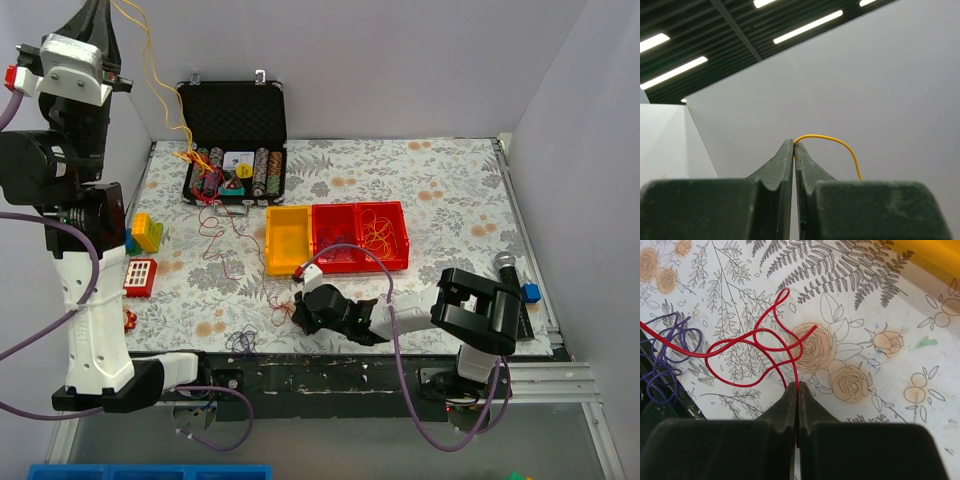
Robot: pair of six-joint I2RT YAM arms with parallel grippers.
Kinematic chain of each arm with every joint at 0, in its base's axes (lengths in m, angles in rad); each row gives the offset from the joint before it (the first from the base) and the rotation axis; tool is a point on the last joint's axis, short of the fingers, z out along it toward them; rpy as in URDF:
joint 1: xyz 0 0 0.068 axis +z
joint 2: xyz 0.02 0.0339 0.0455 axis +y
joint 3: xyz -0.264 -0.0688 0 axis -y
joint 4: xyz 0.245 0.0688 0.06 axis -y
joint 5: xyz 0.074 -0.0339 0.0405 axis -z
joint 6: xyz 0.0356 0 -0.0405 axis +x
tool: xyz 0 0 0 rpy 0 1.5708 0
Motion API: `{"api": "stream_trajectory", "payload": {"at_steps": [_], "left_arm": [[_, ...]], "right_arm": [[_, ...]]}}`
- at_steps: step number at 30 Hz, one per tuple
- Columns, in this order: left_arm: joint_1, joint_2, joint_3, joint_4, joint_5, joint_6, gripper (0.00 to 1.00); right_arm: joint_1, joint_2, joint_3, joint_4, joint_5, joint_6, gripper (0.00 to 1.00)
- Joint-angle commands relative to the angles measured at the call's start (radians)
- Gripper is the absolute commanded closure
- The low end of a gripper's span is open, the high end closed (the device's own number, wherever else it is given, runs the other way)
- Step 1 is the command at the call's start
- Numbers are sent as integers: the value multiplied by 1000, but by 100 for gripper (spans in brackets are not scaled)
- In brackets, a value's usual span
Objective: Untangle the cables
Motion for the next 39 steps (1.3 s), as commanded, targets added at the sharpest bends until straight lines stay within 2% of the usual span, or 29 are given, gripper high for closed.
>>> {"api": "stream_trajectory", "payload": {"at_steps": [1,5,9,13,15,18,20,21,25,31,39], "left_arm": [[3,-95,-128,-101,105,0,100],[3,-264,-462,-160,172,50,100],[1,-402,-732,-221,194,131,100],[3,-494,-889,-238,226,187,100],[1,-507,-909,-252,228,193,100],[3,-502,-910,-275,211,194,100],[1,-499,-917,-284,189,193,100],[3,-499,-918,-287,182,191,100],[1,-497,-933,-306,125,168,100],[3,-514,-943,-339,85,158,100],[3,-525,-914,-388,42,152,100]], "right_arm": [[3,-20,-69,-309,73,-8,99],[2,-143,-30,-364,165,-49,99],[2,-244,13,-424,256,-102,98],[2,-305,36,-459,293,-126,77],[2,-345,33,-456,296,-131,63],[5,-408,37,-430,255,-145,47],[23,-445,29,-368,167,-181,24],[37,-450,39,-354,121,-192,16],[101,-358,139,-346,-35,-244,14],[144,-128,277,-288,-195,-299,12],[155,119,434,-252,-212,-347,11]]}}
